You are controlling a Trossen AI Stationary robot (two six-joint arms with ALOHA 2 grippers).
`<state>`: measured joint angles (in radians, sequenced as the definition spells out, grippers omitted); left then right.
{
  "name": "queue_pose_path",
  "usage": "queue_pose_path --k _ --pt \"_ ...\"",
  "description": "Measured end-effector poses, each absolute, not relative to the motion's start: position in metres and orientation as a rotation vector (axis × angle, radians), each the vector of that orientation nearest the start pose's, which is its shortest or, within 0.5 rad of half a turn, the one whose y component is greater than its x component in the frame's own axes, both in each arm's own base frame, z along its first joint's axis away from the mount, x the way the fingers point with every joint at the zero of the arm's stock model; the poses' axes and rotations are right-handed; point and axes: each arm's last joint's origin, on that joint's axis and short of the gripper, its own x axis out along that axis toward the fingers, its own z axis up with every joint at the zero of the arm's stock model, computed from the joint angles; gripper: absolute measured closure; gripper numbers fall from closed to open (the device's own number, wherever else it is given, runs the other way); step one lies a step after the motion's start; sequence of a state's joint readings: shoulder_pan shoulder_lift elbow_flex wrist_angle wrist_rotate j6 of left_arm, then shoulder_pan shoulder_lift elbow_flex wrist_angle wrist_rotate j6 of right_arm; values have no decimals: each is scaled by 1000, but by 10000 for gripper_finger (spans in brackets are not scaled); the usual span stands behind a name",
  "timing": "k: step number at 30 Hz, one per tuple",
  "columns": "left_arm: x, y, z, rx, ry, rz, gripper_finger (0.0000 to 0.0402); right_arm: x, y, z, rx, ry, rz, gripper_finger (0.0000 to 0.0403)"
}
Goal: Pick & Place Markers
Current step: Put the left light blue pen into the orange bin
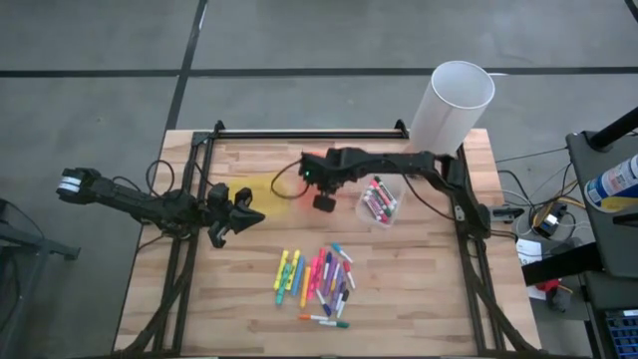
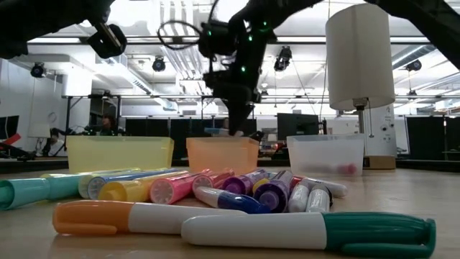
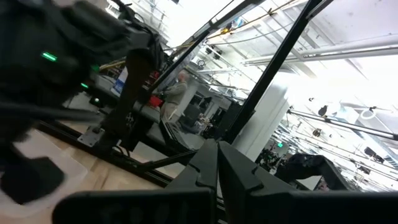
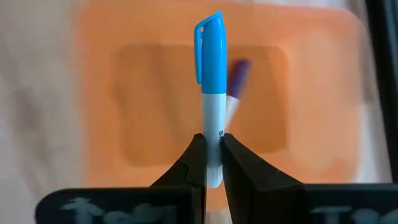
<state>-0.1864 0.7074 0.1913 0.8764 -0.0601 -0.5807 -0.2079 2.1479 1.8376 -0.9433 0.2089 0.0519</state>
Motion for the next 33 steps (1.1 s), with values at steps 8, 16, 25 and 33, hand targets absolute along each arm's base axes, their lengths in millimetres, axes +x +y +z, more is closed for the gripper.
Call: queue_pose_path --k 8,16,25,33 --pt "150 -26 240 -618 -313 -225 392 428 -142 207 154 1231 -446 380" --pt "150 -26 240 -618 -313 -226 392 424 -165 193 246 1234 -486 378" --pt "150 -27 240 -617 -309 -225 392 426 -169 173 292 1274 -483 349" --pt "150 -27 240 -617 -309 -225 392 426 -169 174 302 1268 -495 321"
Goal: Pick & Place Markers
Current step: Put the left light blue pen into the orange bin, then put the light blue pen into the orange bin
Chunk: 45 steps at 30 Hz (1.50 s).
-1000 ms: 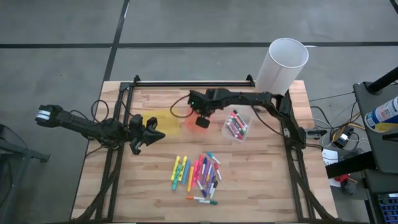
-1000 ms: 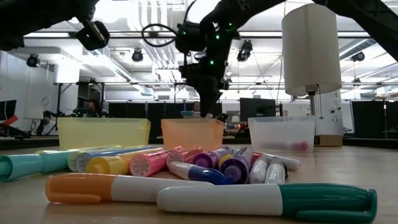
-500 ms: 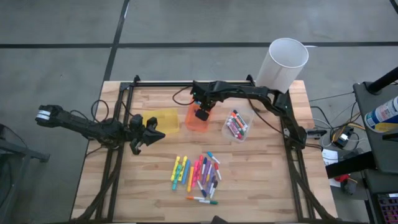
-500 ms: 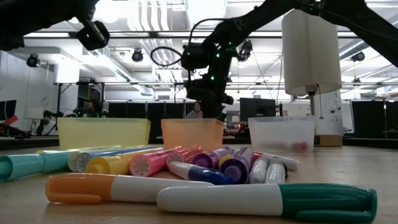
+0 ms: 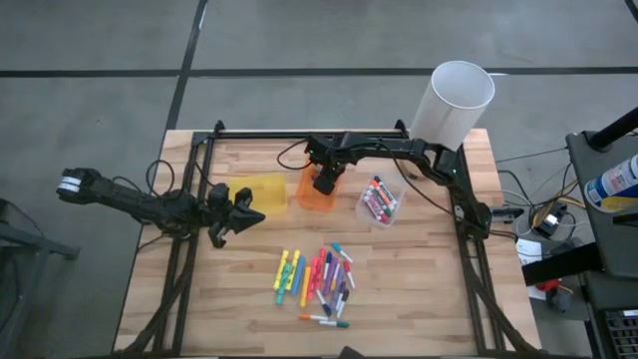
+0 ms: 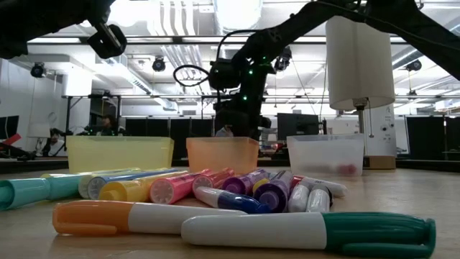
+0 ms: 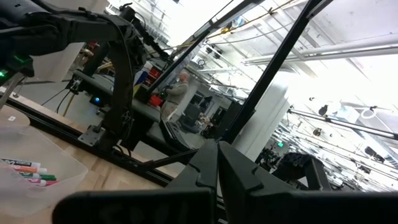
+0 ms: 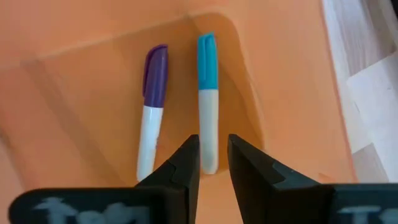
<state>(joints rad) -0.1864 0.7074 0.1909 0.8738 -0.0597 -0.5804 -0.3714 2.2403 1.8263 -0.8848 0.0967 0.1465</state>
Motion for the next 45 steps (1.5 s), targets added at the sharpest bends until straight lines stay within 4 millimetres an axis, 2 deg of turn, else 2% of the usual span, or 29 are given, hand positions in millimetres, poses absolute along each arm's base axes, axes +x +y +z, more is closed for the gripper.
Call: queue_pose_path --k 6,13,19,25,31,36,41,45 --pt "150 -27 240 -617 -309 -225 392 423 -165 179 302 1292 -489 301" --pt "150 -26 240 -617 -308 -224 392 423 -144 211 270 1295 -447 305" --pt "150 -26 240 -617 -306 -224 392 422 -113 242 247 1348 -405 316" --pt "151 -27 239 -616 -299 -221 392 426 -71 261 237 1367 -370 324" --pt "151 -27 239 -616 -299 -221 392 429 -31 265 235 1370 -345 325" --pt "151 -27 238 -616 -294 -221 392 429 -1 260 273 1380 -357 318" --pt "151 -27 238 -619 -290 -227 392 427 20 254 432 1402 -398 309" --pt "151 -27 238 -632 -286 -238 392 425 34 247 483 1430 -416 292"
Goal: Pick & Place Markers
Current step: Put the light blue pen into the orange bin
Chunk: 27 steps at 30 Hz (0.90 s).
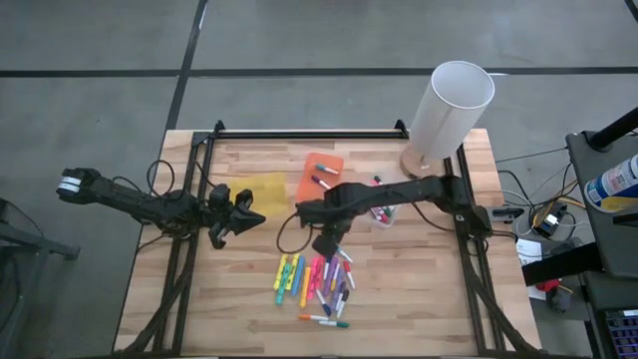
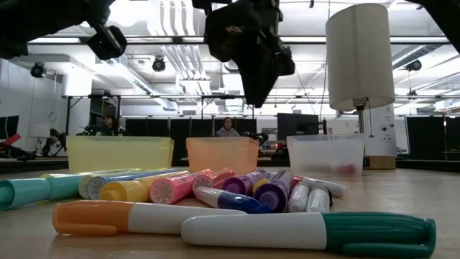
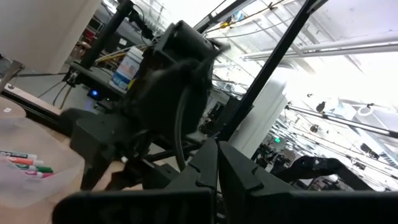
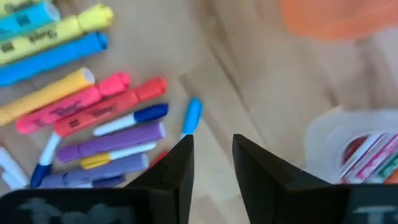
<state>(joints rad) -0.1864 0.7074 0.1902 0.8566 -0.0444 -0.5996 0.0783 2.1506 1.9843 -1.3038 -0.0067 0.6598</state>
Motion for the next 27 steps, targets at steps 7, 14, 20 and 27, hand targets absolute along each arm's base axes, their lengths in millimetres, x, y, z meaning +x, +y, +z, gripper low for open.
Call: queue_pose_path --k 7,14,20,27 --pt "151 -27 238 -635 -286 -240 392 417 47 223 520 1503 -464 257" --pt "151 -27 238 -635 -287 -240 392 412 49 198 519 1536 -486 248" --pt "151 -27 239 -635 -288 -240 392 412 53 186 565 1527 -472 248" --pt "151 -27 239 -635 -288 -240 392 416 62 173 609 1462 -421 250"
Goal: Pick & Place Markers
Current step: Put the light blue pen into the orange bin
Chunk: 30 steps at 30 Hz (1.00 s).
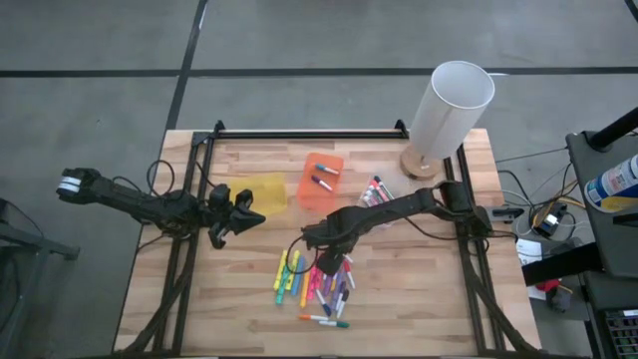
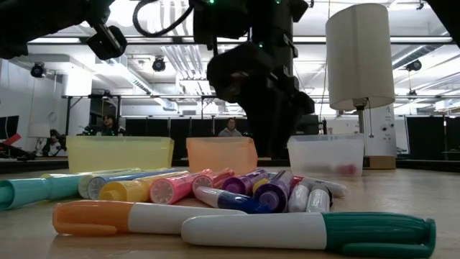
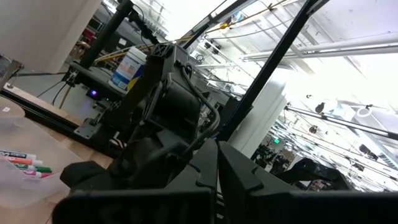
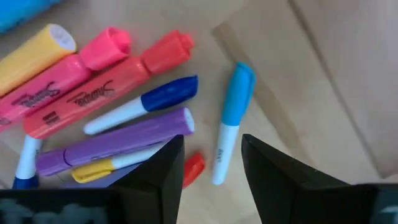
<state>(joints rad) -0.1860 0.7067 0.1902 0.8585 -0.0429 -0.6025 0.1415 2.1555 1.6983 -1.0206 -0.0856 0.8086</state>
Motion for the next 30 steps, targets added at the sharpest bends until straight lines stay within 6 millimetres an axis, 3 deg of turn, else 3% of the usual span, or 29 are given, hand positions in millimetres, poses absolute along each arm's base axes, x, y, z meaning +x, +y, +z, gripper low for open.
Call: queue_pose_path --k 15,20,26,30 --pt "150 -27 239 -638 -288 -247 392 405 61 146 594 1494 -442 269" --pt "150 -27 239 -638 -288 -247 392 406 61 145 588 1488 -436 302" --pt "150 -27 239 -637 -288 -246 392 407 60 145 557 1489 -403 374" --pt "150 -27 239 -638 -287 -246 392 407 57 147 557 1485 -398 379"
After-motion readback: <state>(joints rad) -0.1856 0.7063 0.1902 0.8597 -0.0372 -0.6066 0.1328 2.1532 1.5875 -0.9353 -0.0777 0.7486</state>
